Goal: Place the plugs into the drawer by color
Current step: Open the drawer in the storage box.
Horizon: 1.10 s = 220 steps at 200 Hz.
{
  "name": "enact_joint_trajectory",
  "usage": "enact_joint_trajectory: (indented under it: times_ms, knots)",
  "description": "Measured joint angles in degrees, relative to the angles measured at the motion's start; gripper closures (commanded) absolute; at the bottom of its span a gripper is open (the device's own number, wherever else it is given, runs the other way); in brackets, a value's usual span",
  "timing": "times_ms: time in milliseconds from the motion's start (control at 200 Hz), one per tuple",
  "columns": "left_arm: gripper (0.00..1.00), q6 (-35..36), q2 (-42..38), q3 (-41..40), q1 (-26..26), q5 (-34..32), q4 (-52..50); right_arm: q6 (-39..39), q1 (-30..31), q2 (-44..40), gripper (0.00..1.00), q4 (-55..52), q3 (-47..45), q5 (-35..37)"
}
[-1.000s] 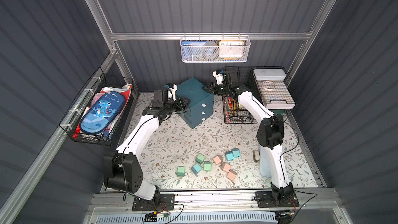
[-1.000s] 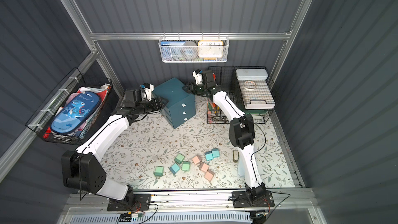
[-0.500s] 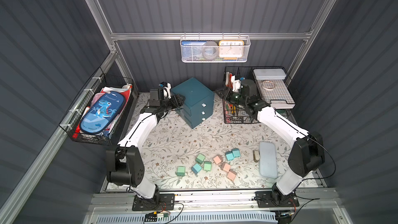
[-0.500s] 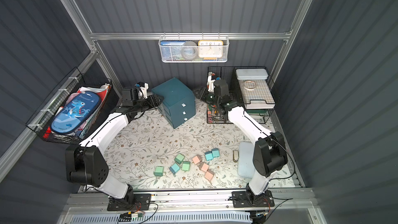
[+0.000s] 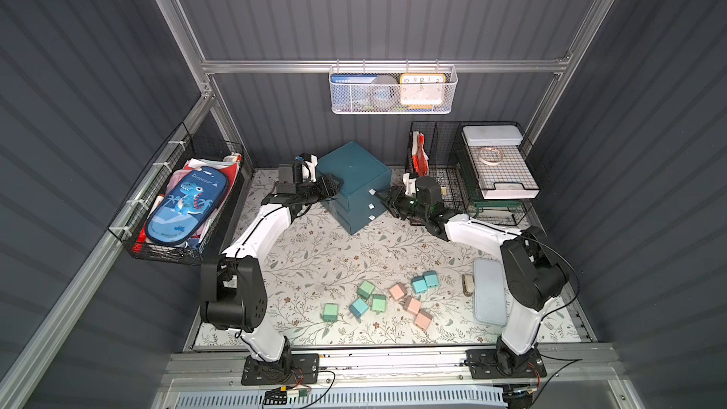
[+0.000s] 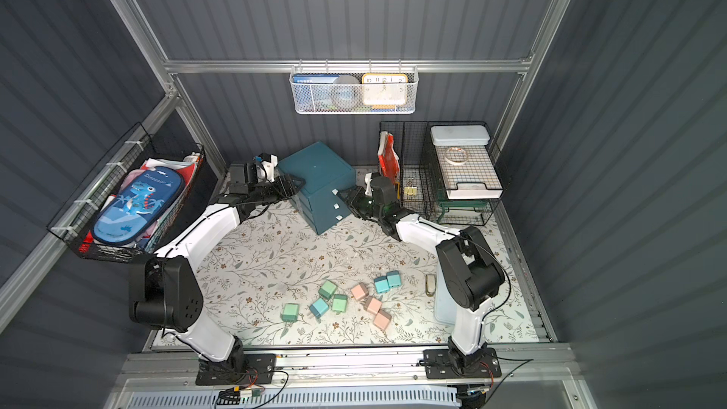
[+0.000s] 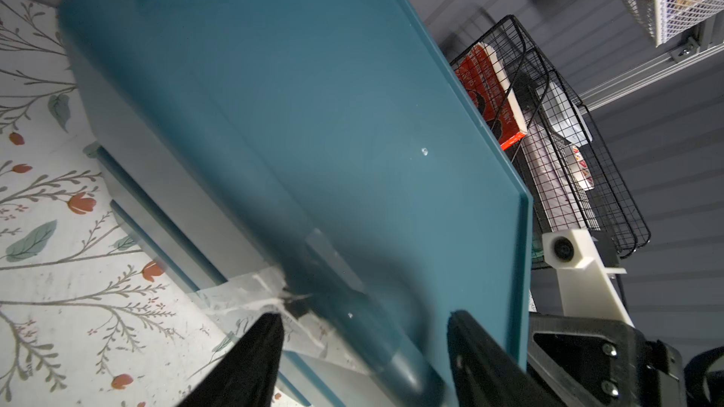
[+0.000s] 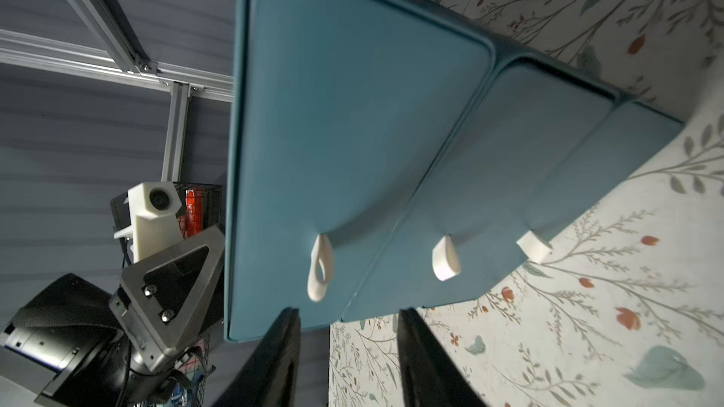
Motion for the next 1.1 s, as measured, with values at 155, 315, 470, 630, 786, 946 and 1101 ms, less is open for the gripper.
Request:
enact_joint_trajectory:
  times_ms: [155, 315, 470, 630, 786, 946, 1101]
  knots:
    - [0.29, 0.0, 0.4, 0.0, 0.0, 0.2, 0.3, 2.6, 0.0, 2.8, 0.61, 2.4, 2.3, -1.0]
    - [0.29, 0.0, 0.5, 0.0, 0.0, 0.2, 0.4, 4.6, 0.0, 4.4, 0.78, 4.7, 4.1, -1.8]
    - [0.29, 0.0, 0.6, 0.0, 0.0, 0.2, 0.6, 5.2, 0.0, 5.4, 0.95, 5.6, 4.5, -2.7]
    - [0.29, 0.0, 1.0, 0.2, 0.0, 0.1, 0.8, 5.2, -0.1, 5.0, 1.00, 5.9, 3.6, -3.3]
    - [0.29, -0.5, 3.0, 2.3, 0.2, 0.0, 1.0, 3.3, 0.0, 1.6, 1.00, 4.7, 0.2, -2.8]
    - [0.29, -1.5, 6.2, 5.4, 0.4, 0.2, 1.7, -1.2, 1.3, -4.0, 1.00, 0.4, -3.8, -0.5]
    - [0.29, -2.2, 8.6, 8.2, 0.4, -0.2, 1.7, -6.6, 3.7, -9.4, 1.00, -5.1, -7.2, 2.6]
